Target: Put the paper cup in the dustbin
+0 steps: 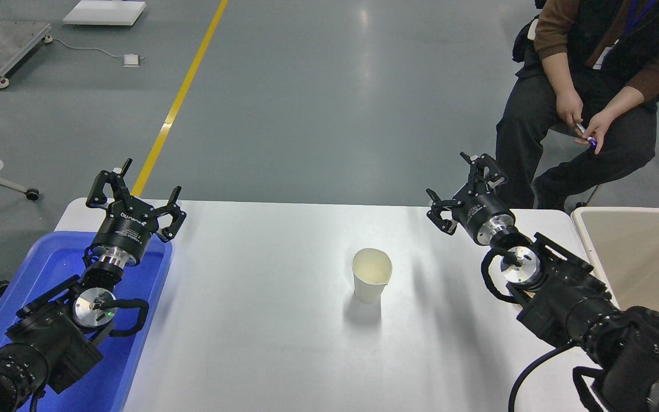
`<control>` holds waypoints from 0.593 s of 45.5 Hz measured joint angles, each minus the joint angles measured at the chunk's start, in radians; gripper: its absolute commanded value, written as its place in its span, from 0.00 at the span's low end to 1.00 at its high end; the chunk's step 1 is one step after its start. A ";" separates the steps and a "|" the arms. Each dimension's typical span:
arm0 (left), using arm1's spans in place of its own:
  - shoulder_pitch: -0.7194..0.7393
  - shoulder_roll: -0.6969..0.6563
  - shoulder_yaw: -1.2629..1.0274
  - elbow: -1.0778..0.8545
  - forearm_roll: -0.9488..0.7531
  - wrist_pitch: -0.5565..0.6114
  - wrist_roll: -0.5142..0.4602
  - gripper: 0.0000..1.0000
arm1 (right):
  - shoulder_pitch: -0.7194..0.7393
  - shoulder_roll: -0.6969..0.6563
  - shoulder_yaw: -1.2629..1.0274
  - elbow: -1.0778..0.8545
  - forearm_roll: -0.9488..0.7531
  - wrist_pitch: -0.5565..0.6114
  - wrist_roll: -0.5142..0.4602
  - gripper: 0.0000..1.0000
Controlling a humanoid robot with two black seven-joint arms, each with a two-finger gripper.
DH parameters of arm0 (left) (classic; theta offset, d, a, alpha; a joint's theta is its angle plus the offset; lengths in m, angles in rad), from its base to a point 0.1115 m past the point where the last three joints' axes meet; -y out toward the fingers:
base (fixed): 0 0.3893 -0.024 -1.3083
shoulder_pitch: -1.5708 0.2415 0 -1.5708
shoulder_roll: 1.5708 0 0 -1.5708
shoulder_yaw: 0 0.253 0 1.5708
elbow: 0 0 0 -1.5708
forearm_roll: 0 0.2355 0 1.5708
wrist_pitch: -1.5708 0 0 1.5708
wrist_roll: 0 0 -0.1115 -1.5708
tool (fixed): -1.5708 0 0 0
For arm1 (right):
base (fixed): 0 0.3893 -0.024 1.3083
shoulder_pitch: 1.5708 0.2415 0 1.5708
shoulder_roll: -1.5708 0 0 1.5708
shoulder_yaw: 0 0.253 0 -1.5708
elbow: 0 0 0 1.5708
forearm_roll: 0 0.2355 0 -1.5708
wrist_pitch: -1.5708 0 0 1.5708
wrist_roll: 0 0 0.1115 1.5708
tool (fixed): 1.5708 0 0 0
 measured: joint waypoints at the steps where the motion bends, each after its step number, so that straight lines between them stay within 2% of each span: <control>1: 0.000 0.000 0.000 0.000 0.000 0.000 0.000 1.00 | 0.000 0.000 0.000 0.000 0.000 0.000 0.000 1.00; 27: 0.000 0.000 0.003 0.000 0.000 0.000 -0.001 1.00 | 0.000 0.000 -0.014 0.030 -0.006 0.009 0.000 1.00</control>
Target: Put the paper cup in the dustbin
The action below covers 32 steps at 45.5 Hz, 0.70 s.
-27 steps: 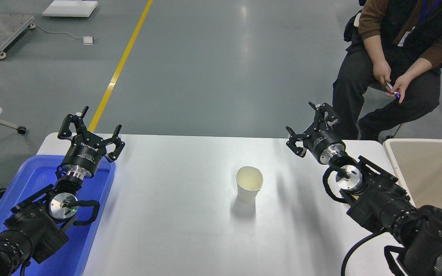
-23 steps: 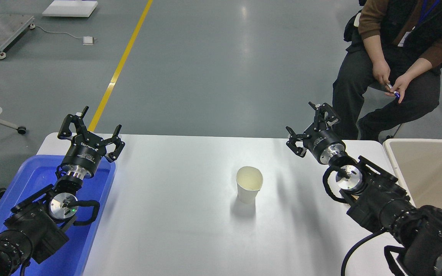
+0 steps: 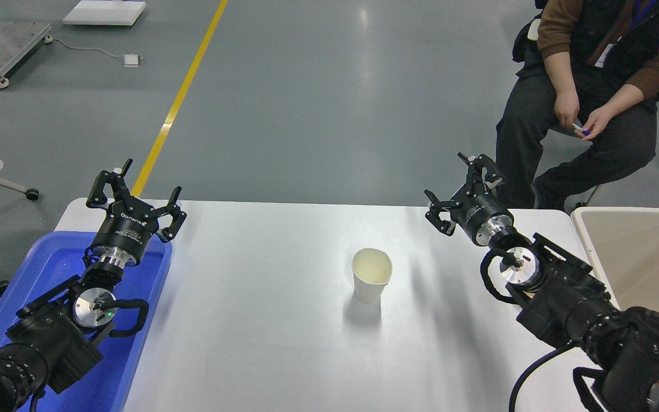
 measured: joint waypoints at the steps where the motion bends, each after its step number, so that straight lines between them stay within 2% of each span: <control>1: 0.000 0.000 0.000 0.000 0.000 0.000 0.000 1.00 | 0.000 0.000 0.000 0.004 -0.002 0.000 0.000 1.00; 17: -0.001 0.001 0.000 0.000 -0.001 0.000 0.000 1.00 | 0.004 0.000 -0.031 0.122 -0.110 -0.007 -0.006 1.00; 32: -0.001 0.001 0.000 0.000 -0.001 0.001 0.000 1.00 | 0.091 -0.070 -0.257 0.405 -0.404 -0.066 -0.014 1.00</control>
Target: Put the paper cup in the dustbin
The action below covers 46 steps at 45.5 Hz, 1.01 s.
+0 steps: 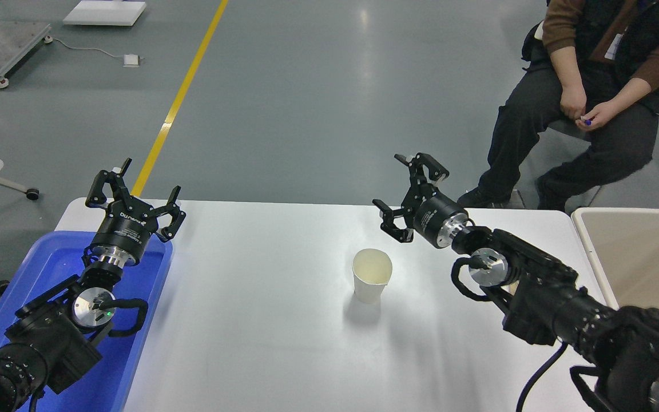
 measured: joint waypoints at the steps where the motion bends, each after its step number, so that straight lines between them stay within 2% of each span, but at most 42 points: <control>1: 0.000 0.000 0.000 0.000 0.000 0.000 0.000 1.00 | 0.010 -0.008 -0.015 0.013 -0.012 -0.002 -0.001 1.00; 22: 0.000 0.000 0.000 0.000 0.001 0.000 0.000 1.00 | 0.276 -0.177 -0.339 0.192 -0.225 0.010 -0.019 1.00; 46: 0.000 0.000 0.000 0.000 0.001 0.000 0.000 1.00 | 0.448 -0.226 -0.591 0.243 -0.617 0.029 -0.020 1.00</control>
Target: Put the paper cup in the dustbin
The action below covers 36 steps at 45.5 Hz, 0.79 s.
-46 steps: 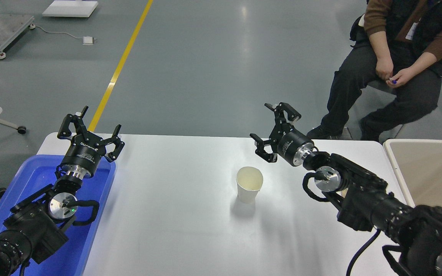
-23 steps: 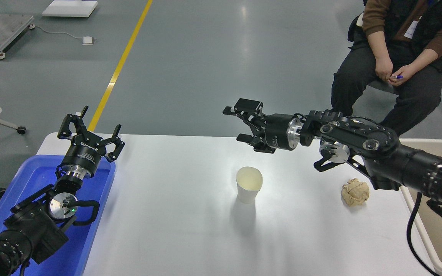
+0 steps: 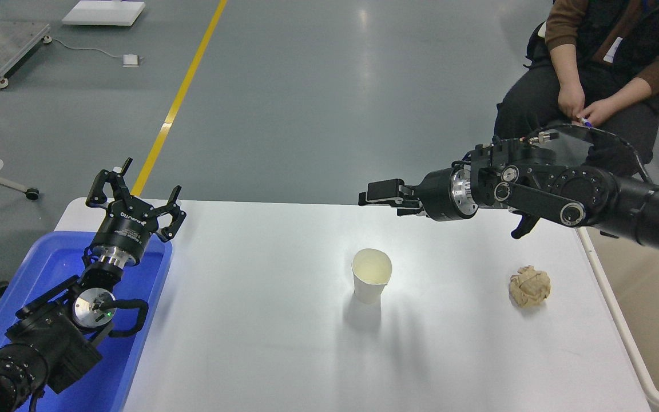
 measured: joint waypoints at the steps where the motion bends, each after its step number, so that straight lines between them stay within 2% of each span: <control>1: 0.000 0.000 0.000 0.000 0.000 0.000 0.000 1.00 | 0.012 0.000 -0.017 0.003 -0.012 0.003 0.000 1.00; 17: 0.000 0.000 0.000 0.000 0.000 0.000 0.000 1.00 | 0.168 0.060 -0.230 0.060 -0.084 0.095 0.000 1.00; 36: 0.000 0.000 0.000 0.000 0.000 0.000 0.000 1.00 | 0.195 0.188 -0.345 0.001 -0.096 0.120 -0.015 1.00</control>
